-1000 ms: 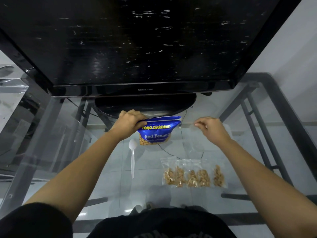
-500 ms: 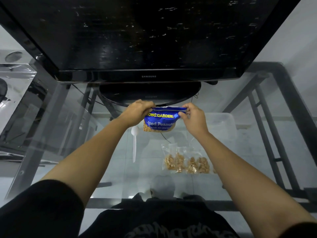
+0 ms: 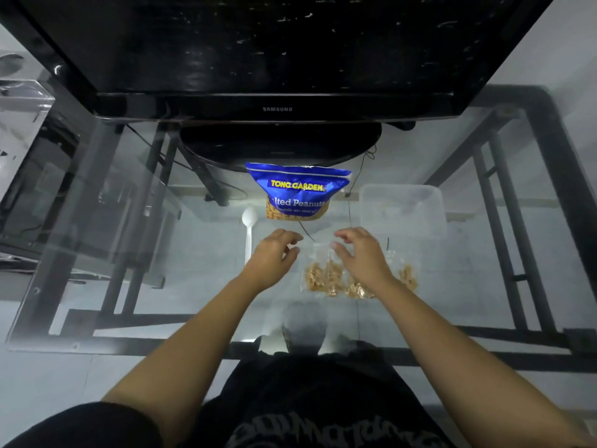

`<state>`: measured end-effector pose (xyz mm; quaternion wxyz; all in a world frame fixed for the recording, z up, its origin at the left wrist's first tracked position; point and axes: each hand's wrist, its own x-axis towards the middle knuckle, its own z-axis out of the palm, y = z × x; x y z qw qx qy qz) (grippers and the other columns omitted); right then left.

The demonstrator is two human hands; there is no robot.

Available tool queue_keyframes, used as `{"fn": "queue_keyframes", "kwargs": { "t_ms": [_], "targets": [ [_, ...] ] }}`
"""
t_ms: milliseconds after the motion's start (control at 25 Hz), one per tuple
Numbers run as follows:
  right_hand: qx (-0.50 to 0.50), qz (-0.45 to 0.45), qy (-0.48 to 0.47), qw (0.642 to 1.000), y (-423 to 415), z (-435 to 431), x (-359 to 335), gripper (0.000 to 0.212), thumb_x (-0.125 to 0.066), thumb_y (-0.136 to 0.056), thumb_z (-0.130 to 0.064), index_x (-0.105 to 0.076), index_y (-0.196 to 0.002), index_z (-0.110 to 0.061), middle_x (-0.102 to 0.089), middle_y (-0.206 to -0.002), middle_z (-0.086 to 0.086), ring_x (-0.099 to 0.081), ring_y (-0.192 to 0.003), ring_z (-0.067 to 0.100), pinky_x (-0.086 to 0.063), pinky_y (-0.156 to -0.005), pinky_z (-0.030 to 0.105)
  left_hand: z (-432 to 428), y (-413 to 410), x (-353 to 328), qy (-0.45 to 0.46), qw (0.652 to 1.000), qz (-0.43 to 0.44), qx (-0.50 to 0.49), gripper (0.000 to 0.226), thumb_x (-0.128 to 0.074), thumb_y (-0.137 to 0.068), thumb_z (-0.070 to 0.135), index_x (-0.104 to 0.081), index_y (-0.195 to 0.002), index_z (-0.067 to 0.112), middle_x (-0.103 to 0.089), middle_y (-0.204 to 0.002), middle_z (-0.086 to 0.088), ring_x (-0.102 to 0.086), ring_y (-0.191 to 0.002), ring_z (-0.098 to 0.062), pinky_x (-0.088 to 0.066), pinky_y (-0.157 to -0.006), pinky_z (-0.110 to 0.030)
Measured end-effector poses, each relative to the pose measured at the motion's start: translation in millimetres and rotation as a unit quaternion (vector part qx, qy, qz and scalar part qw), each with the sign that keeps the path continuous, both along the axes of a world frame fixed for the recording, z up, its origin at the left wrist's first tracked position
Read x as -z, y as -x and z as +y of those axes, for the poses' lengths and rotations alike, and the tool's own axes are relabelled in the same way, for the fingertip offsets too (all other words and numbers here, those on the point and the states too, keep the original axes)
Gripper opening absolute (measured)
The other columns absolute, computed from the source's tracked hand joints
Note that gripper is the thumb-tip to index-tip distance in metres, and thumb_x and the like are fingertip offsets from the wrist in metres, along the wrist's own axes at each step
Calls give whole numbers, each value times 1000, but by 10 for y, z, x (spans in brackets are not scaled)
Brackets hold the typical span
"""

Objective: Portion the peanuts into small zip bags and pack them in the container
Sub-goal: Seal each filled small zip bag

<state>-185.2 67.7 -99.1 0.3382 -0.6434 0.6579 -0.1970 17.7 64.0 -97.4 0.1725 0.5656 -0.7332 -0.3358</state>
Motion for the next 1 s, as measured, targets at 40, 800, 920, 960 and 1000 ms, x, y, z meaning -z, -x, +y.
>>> {"fn": "queue_keyframes", "kwargs": {
  "t_ms": [40, 800, 920, 960, 1000],
  "targets": [
    [-32, 18, -39, 999, -41, 8, 68, 31, -56, -91, -24, -60, -118, -8, -58, -118, 11, -58, -104, 24, -44, -92, 29, -5, 52, 86, -60, 998, -7, -12, 35, -56, -91, 15, -53, -126, 11, -55, -122, -13, -61, -93, -24, -48, -88, -28],
    [132, -322, -77, 935, -149, 237, -451, 9, -70, -81, -11, -68, -79, -20, -71, -79, 0, -69, -67, 6, -56, -75, 24, 54, 18, -546, -171, 958, 220, -70, 13, -63, -86, 10, -65, -99, 10, -69, -88, -8, -68, -79, -13, -56, -74, -21],
    [108, -304, -44, 946, -185, 185, -627, 4, -70, -81, -14, -70, -83, -17, -71, -79, -1, -70, -69, 8, -56, -74, 22, -7, 63, -722, -92, 990, 110, -13, 9, -65, -85, 25, -68, -91, 19, -66, -81, 5, -62, -70, -9, -50, -66, -21],
    [99, -293, -32, 950, -199, 175, -672, 4, -69, -82, -15, -70, -85, -16, -71, -79, -1, -70, -70, 8, -56, -73, 21, -17, 89, -768, -68, 994, 87, -4, 9, -64, -86, 26, -68, -89, 18, -64, -77, 10, -60, -68, -10, -48, -64, -21],
    [92, -280, -23, 955, -207, 165, -701, 5, -68, -82, -15, -70, -87, -14, -71, -79, -2, -69, -70, 7, -56, -72, 19, -26, 114, -802, -47, 996, 72, -4, 10, -64, -86, 26, -68, -87, 17, -62, -74, 12, -58, -68, -12, -46, -62, -21]
  ]
}}
